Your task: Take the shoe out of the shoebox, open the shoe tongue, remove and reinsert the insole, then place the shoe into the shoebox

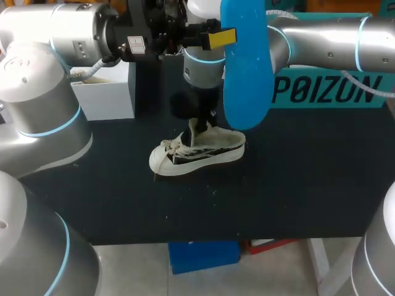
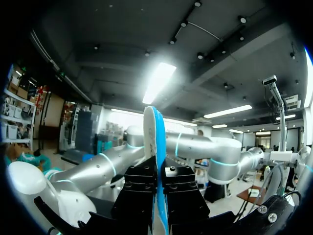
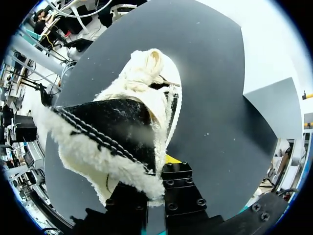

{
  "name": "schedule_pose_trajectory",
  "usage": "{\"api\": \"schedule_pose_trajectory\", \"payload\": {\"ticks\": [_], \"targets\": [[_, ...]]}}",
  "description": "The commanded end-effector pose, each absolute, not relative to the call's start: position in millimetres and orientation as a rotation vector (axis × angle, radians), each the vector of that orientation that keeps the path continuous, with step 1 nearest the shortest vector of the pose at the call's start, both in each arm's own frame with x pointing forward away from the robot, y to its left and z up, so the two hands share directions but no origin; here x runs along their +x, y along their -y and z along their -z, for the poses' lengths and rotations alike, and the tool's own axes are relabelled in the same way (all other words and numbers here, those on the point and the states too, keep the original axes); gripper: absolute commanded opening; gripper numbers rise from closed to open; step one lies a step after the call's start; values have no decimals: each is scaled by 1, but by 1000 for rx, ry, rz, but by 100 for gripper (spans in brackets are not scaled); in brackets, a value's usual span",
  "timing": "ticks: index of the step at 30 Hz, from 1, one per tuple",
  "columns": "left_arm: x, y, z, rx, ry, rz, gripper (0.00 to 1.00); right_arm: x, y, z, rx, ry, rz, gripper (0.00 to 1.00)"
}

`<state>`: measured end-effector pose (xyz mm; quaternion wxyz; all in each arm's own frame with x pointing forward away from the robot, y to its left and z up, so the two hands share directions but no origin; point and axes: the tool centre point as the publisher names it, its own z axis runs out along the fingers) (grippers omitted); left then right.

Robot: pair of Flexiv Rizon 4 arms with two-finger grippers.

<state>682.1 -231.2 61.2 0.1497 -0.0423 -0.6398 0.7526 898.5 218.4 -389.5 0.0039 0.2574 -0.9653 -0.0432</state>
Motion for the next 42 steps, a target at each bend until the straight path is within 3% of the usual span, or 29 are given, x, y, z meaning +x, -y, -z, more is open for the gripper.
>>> {"api": "schedule_pose_trajectory", "payload": {"ticks": [1,9,14,29,35,42], "targets": [[682,233,-61,-120,1839,-2168,0,899,-219,390,804,3025,132,0],[682,233,-61,-120,1839,-2168,0,899,-216,390,764,3041,142,0],[682,233,-61,-120,1839,-2168,0,902,-194,360,529,3096,27,0],[682,233,-61,-120,1839,-2168,0,899,-143,286,-793,3050,-2,0],[682,233,-61,-120,1839,-2168,0,888,-147,285,-1373,2846,82,0],[682,233,-61,-120,1839,-2168,0,876,-161,307,-1704,2646,70,0]]}}
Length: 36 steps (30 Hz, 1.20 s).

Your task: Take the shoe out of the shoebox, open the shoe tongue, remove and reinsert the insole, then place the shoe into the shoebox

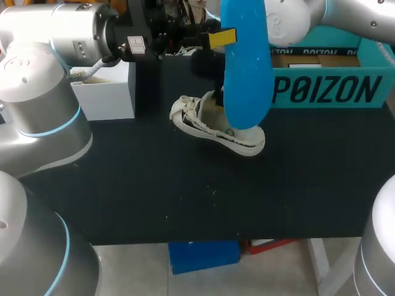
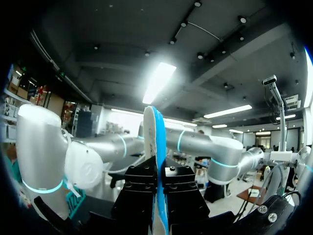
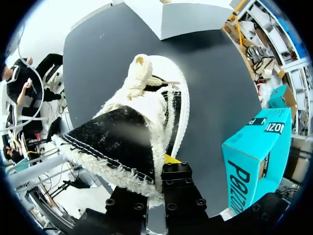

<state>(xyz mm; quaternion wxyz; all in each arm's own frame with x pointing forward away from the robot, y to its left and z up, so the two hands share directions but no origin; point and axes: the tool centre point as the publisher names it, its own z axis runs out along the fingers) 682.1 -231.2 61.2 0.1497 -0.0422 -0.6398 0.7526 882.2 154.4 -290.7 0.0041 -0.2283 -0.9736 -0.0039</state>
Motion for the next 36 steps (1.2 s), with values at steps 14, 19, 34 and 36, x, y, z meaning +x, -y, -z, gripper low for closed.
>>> {"api": "schedule_pose_trajectory", "payload": {"ticks": [14,19,34,36], "targets": [[682,233,-61,-120,1839,-2168,0,879,-163,335,-2014,2388,39,0],[682,233,-61,-120,1839,-2168,0,879,-159,340,-2072,2339,30,0],[682,233,-61,-120,1839,-2168,0,883,-158,373,-2184,2306,10,0],[682,233,-61,-120,1839,-2168,0,883,-157,377,-2188,2309,30,0]]}}
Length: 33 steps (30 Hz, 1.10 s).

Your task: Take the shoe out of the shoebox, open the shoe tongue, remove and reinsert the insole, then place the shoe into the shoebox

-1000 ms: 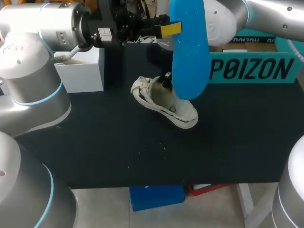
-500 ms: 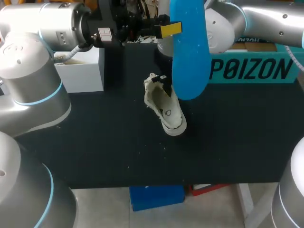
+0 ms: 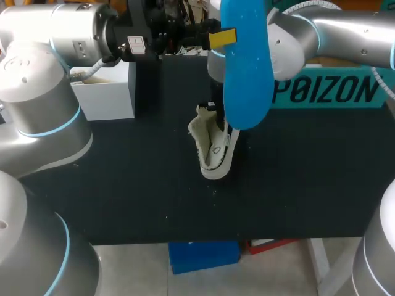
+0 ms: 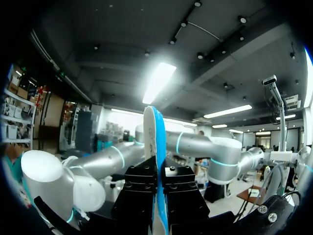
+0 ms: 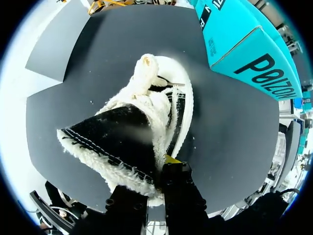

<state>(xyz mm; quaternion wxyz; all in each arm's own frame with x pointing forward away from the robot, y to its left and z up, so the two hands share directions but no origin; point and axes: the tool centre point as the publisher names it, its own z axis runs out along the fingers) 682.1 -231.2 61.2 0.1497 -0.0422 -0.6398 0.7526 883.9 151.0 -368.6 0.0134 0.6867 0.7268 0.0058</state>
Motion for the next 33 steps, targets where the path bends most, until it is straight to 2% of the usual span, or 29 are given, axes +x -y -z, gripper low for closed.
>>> {"api": "schedule_pose_trajectory", "payload": {"ticks": [1,4,5,6,15,25,27,33], "targets": [[682,233,-61,-120,1839,-2168,0,883,-156,379,2117,-2237,-27,0],[682,233,-61,-120,1839,-2168,0,882,-152,381,2109,-2225,-51,2],[682,233,-61,-120,1839,-2168,0,880,-150,382,2106,-2222,-52,39],[682,233,-61,-120,1839,-2168,0,879,-148,383,2108,-2217,-53,100],[682,233,-61,-120,1839,-2168,0,869,-134,358,2182,-2254,-292,100],[682,233,-61,-120,1839,-2168,0,866,-139,320,2222,-2409,-869,100],[682,233,-61,-120,1839,-2168,0,867,-143,314,2164,-2527,-1132,100],[682,233,-61,-120,1839,-2168,0,868,-145,300,2045,-2597,-1205,100]]}}
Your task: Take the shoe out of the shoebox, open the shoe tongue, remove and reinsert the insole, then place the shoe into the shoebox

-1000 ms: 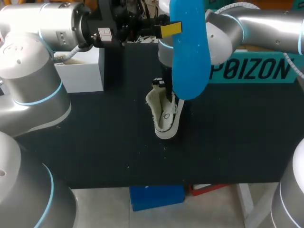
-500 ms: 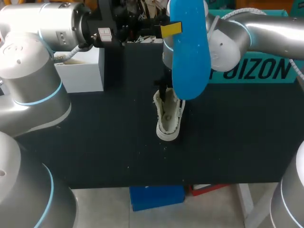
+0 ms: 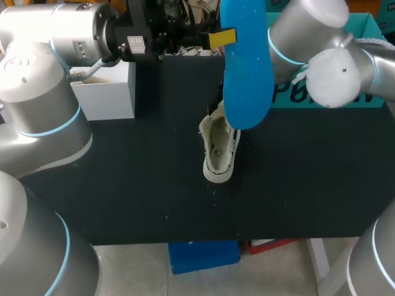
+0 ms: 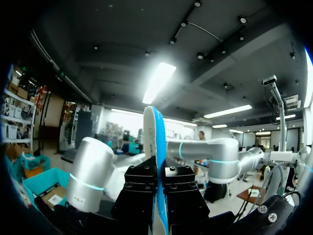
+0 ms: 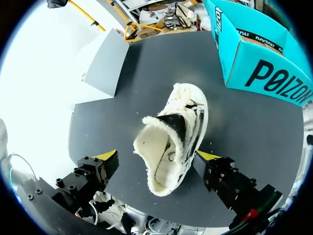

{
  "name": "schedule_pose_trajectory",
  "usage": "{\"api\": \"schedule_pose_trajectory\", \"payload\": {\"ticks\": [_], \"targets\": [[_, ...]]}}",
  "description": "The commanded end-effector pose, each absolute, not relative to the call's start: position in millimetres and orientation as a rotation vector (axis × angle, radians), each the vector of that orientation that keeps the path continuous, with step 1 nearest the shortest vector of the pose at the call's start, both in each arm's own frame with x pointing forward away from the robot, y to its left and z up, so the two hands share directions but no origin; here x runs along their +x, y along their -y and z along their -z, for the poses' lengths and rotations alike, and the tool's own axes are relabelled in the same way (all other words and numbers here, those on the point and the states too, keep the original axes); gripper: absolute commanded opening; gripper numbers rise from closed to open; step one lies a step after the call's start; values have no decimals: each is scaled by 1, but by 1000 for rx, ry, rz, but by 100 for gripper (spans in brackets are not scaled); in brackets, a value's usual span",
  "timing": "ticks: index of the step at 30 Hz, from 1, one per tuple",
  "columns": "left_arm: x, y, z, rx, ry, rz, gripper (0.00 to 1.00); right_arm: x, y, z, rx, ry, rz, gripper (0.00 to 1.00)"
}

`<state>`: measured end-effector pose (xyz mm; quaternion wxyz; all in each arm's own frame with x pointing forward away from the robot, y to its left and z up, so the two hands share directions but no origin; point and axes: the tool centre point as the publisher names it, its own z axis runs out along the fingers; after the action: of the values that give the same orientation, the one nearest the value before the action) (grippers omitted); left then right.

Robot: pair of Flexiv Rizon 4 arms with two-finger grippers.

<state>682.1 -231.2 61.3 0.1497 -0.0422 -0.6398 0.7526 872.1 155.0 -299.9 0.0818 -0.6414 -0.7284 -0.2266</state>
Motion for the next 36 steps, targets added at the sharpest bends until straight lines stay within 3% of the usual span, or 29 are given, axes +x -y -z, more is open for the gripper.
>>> {"api": "schedule_pose_trajectory", "payload": {"ticks": [1,36], "targets": [[682,233,-61,-120,1839,-2168,0,868,-145,300,-1607,2041,947,100],[682,233,-61,-120,1839,-2168,0,866,-117,276,-1529,1669,1214,100]]}}
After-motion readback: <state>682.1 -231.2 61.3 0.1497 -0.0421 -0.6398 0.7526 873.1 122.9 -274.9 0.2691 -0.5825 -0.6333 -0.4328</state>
